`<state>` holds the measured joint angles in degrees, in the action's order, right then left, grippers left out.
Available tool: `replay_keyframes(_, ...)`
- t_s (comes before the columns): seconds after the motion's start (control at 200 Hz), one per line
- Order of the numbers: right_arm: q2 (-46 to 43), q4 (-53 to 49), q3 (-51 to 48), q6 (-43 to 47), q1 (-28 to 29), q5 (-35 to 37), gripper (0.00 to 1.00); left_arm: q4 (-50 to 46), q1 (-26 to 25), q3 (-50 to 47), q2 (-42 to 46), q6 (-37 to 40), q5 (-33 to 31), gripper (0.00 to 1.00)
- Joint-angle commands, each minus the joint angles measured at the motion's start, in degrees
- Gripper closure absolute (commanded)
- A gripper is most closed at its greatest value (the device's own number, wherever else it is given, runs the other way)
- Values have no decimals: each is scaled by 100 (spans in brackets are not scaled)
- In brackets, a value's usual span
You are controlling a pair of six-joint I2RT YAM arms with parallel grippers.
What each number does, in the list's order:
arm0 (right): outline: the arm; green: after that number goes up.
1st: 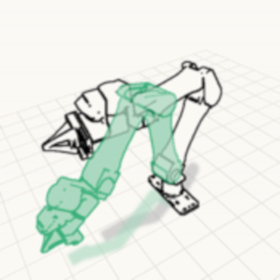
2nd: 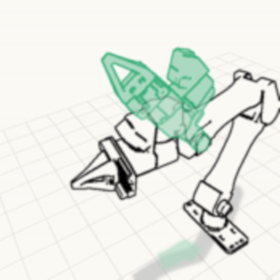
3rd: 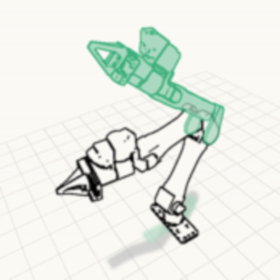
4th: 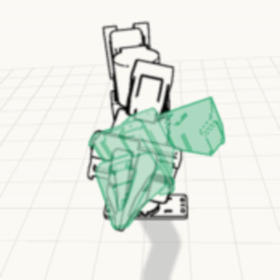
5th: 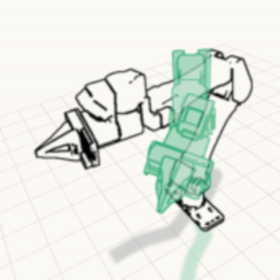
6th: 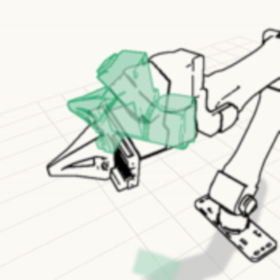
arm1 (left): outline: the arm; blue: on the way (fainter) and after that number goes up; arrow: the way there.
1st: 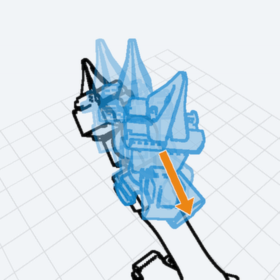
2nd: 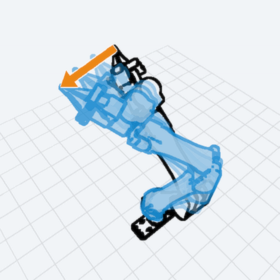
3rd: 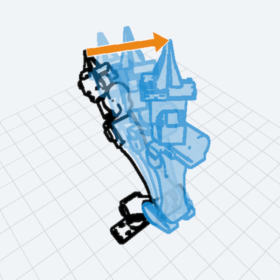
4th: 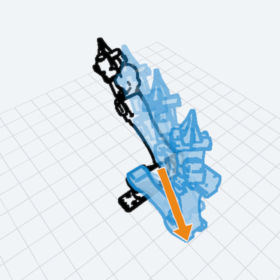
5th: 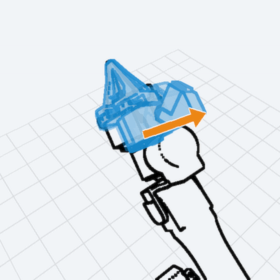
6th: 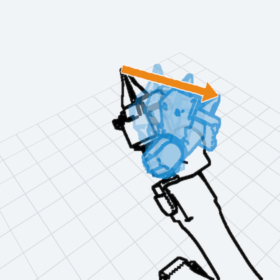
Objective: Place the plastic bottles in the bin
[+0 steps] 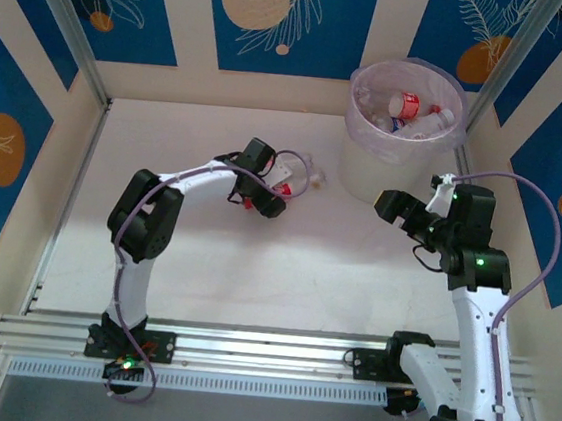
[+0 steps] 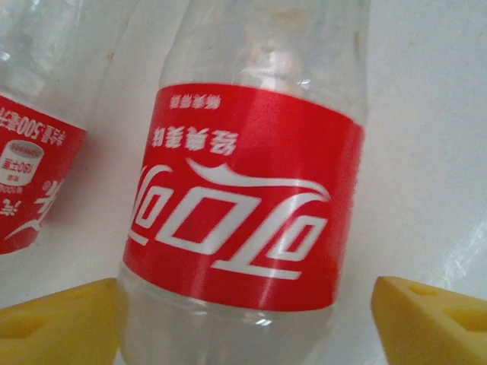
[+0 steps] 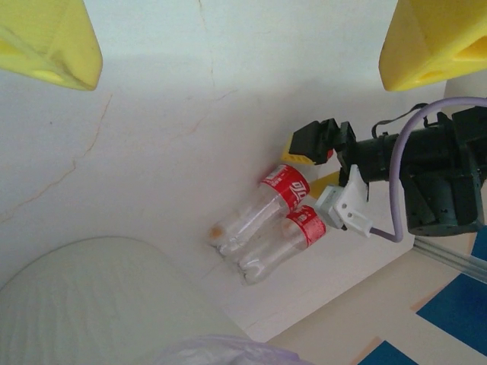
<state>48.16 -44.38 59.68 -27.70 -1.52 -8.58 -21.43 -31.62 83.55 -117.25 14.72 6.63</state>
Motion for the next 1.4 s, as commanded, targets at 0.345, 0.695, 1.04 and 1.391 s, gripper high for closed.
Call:
replay_keyframes(0.345, -194, 140, -210, -252, 28, -307, 6, 437, -2, -545, 48, -518, 456, 36)
replay_keyframes(0.695, -95, 1370, -912, -1230, 705, -388, 6, 1192, -294, -1995, 1838, -1131, 692, 44)
replay_keyframes(1.04, 864, 2769, -1049, -1616, 1650, 75, 0, 2161, -1237, -3539, 3739, -2442, 567, 44)
replay_keyframes(1.391, 1622, 3476, -1032, -1800, 2018, -99, 3, 2183, -1641, -3632, 4107, -2670, 298, 44)
